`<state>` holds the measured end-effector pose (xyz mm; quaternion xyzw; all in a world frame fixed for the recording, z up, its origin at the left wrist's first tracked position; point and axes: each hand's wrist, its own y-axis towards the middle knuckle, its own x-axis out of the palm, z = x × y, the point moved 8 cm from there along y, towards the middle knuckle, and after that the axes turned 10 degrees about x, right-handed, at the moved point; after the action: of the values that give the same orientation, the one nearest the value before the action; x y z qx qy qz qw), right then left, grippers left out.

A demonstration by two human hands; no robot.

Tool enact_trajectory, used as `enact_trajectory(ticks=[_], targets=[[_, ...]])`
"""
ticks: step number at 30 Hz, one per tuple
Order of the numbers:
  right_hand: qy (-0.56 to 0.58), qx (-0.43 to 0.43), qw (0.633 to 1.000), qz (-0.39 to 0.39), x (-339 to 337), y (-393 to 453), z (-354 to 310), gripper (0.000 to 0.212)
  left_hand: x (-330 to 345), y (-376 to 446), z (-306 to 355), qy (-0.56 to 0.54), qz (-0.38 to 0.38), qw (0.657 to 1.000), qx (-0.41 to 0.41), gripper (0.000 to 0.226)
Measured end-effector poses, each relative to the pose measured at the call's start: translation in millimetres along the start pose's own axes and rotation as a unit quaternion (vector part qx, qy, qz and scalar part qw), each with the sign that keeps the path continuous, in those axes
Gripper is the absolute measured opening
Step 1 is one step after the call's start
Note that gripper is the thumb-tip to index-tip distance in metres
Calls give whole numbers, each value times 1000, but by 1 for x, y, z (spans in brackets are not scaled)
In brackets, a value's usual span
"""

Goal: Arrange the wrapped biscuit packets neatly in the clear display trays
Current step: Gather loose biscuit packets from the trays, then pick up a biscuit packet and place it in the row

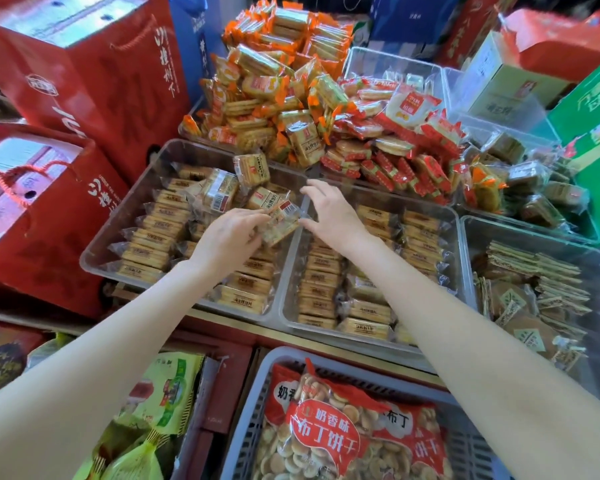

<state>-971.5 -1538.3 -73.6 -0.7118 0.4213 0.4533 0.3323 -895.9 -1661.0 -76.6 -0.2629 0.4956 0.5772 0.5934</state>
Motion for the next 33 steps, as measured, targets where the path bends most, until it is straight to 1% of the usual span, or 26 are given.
enact_trajectory(ticks=[2,4,6,7,8,10,12,14,16,18,19,20,21,23,25,26,28,29,31,33], targets=[[-115,-77,990,-39,17,8,-26,63,1,-6,-22,0,-11,997,-73,45],[-218,-117,968,-43,34,12,-41,60,13,-14,-42,1,-68,990,-121,55],[-283,-117,952,-11,39,16,-47,51,21,-15,-50,3,-101,988,-119,60],[-289,-106,951,-11,38,18,-45,45,22,-14,-51,14,-113,987,-112,62],[-269,-91,958,-30,37,19,-40,39,23,-13,-52,40,-134,985,-103,64],[-165,-52,980,-97,33,23,-26,33,22,-8,-55,135,-175,972,-78,66],[-64,-3,987,-149,26,29,-13,42,19,-3,-55,207,-198,957,-47,66],[-16,34,982,-186,25,42,-7,48,19,0,-56,233,-210,949,-27,60],[-2,33,978,-208,30,57,-14,46,17,0,-54,231,-201,952,-11,57],[8,28,970,-241,41,68,-25,46,12,-6,-50,238,-183,953,29,63],[9,36,964,-264,48,72,-28,53,8,-9,-50,235,-165,957,46,68],[1,44,959,-280,54,75,-29,66,6,-13,-51,224,-151,961,58,71],[-17,50,957,-286,59,78,-30,79,8,-17,-53,205,-160,964,58,70],[-36,51,961,-271,66,81,-31,98,9,-23,-56,159,-169,971,49,59],[-23,46,968,-247,67,79,-33,105,7,-22,-62,118,-175,977,21,42],[-9,35,972,-234,66,76,-36,100,4,-20,-64,97,-175,980,8,35],[20,-4,979,-201,62,67,-43,80,-1,-17,-68,54,-179,982,-14,25],[31,-23,982,-185,61,62,-47,73,-2,-16,-68,35,-181,983,-19,23],[56,-37,984,-164,62,51,-49,67,-5,-17,-66,-2,-168,986,-21,23],[88,-36,982,-163,63,41,-46,63,-9,-20,-63,-61,-134,988,-40,26]])
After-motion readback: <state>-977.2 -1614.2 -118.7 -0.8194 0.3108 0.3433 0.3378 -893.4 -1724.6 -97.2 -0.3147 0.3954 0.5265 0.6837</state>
